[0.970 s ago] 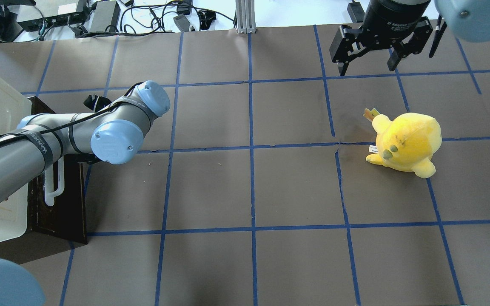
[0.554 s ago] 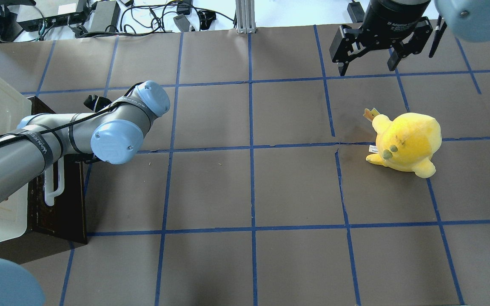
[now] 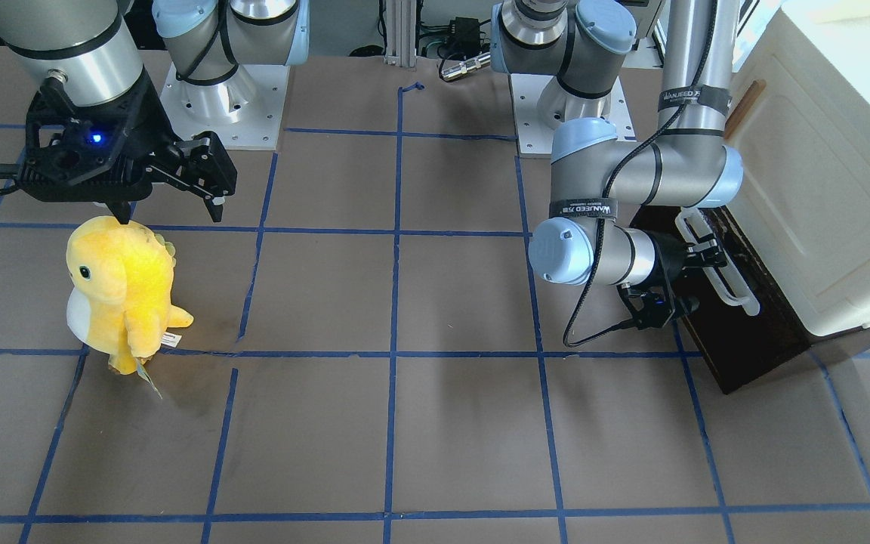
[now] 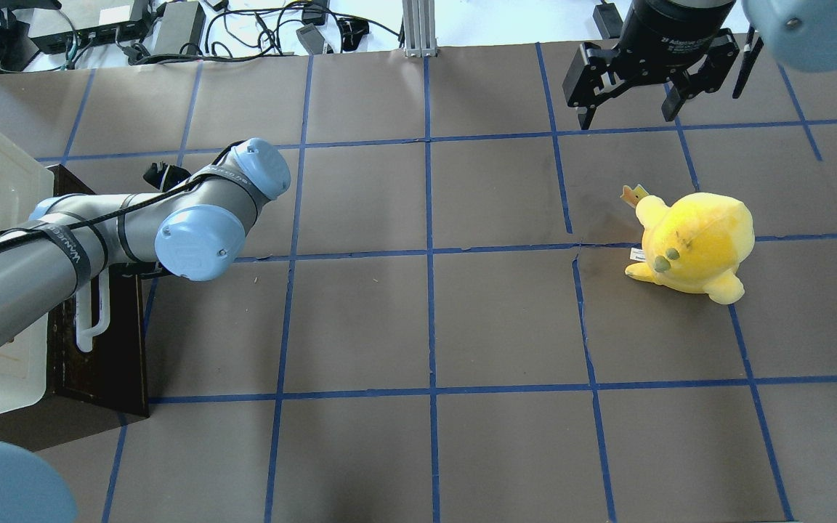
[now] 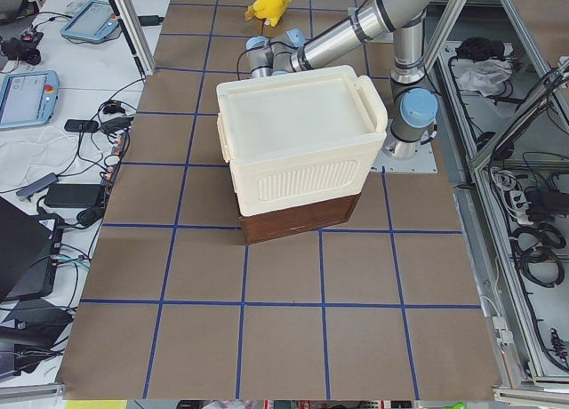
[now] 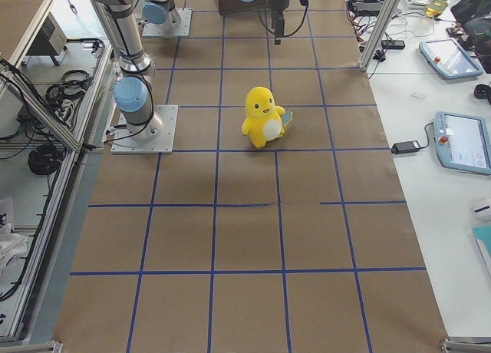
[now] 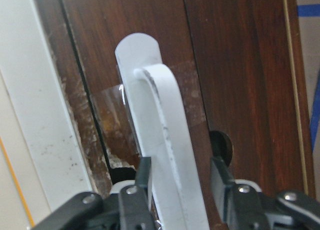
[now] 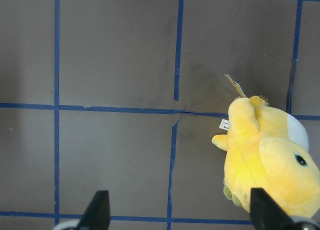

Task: Pull drawer sideways
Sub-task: 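Close the left gripper around the white bar handle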

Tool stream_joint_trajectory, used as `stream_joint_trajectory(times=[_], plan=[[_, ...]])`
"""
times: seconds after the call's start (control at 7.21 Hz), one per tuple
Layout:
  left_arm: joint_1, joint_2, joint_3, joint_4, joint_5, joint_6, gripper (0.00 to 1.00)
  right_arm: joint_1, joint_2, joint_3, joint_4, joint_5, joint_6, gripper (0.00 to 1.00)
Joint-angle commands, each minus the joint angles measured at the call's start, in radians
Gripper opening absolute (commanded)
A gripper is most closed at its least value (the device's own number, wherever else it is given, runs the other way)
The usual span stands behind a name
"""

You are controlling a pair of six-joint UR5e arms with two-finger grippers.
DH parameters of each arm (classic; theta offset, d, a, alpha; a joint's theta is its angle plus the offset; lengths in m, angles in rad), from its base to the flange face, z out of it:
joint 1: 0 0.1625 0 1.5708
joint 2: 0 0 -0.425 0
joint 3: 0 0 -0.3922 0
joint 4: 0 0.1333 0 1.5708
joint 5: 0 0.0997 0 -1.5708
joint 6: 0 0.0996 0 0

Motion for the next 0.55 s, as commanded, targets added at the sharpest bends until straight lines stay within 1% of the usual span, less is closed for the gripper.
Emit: stream_joint_trajectory(times=[0.0,0.14,0.42], plan=[[0.0,0.0,0.0,0.0,-0.001,0.002,0.38,0.0,0.0,0.0,0.0,0.0,-0.001,1.0],[0.0,0.0,0.0,0.0,-0.001,0.002,0.38,0.0,0.0,0.0,0.0,0.0,0.0,1.0],[0.0,0.0,0.0,0.0,-0.001,0.002,0.29,0.0,0.0,0.0,0.0,0.0,0.0,1.0]])
